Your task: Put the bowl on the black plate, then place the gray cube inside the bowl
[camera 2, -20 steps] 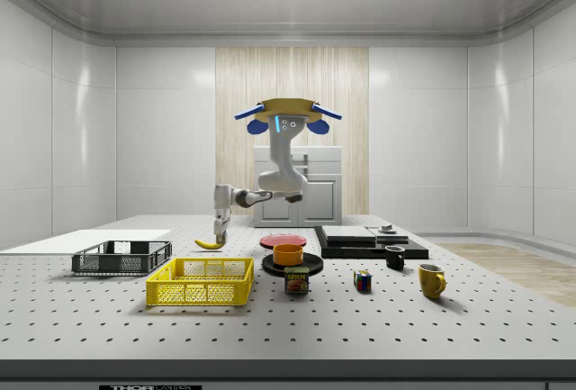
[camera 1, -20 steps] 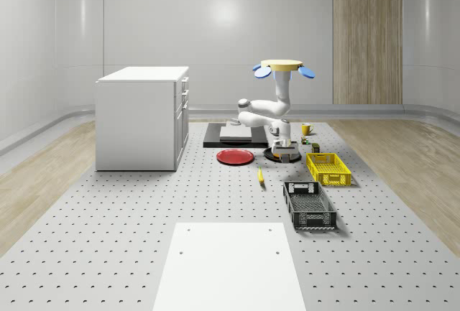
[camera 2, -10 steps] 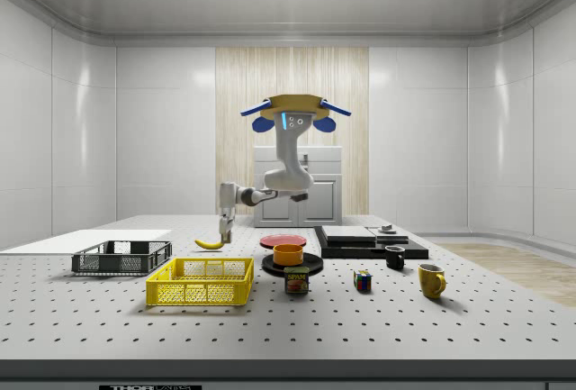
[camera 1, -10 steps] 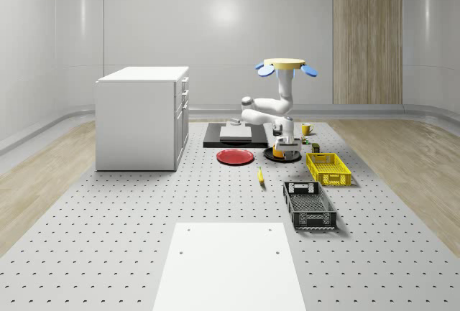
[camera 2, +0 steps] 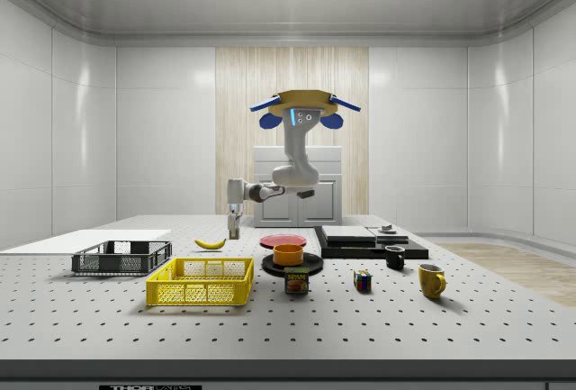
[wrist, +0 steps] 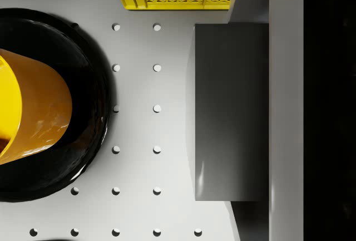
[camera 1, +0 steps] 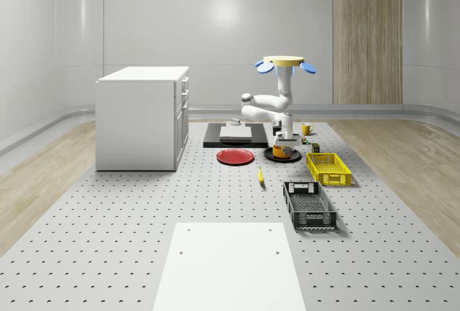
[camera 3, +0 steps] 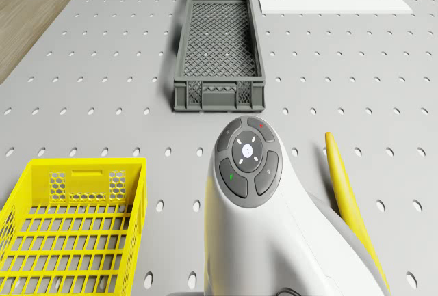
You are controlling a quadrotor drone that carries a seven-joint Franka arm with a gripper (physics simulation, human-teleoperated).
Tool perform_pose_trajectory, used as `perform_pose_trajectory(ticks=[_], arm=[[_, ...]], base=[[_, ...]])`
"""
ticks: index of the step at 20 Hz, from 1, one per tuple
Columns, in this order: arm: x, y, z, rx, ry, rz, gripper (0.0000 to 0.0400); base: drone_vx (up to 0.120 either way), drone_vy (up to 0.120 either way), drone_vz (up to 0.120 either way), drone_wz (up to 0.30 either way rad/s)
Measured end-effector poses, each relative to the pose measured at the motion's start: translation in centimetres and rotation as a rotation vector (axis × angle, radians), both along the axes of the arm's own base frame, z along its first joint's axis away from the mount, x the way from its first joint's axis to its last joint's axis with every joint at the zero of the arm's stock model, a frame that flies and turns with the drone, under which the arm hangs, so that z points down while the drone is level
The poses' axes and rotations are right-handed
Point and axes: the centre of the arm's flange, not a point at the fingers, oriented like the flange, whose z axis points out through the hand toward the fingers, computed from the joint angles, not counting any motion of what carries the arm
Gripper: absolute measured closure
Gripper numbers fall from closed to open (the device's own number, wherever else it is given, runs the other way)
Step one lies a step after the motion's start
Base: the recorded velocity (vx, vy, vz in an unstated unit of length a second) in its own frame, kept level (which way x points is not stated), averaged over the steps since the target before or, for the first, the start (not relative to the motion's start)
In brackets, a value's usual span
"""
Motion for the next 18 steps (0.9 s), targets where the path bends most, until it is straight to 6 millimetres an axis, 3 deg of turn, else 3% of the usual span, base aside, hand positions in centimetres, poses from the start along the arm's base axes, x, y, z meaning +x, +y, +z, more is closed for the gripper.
perform_pose_trajectory(ticks=[18], arm=[[0.0, 0.0, 0.0, 0.0, 0.0, 0.0, 0.015]], base=[[-0.12, 0.0, 0.002, 0.0]])
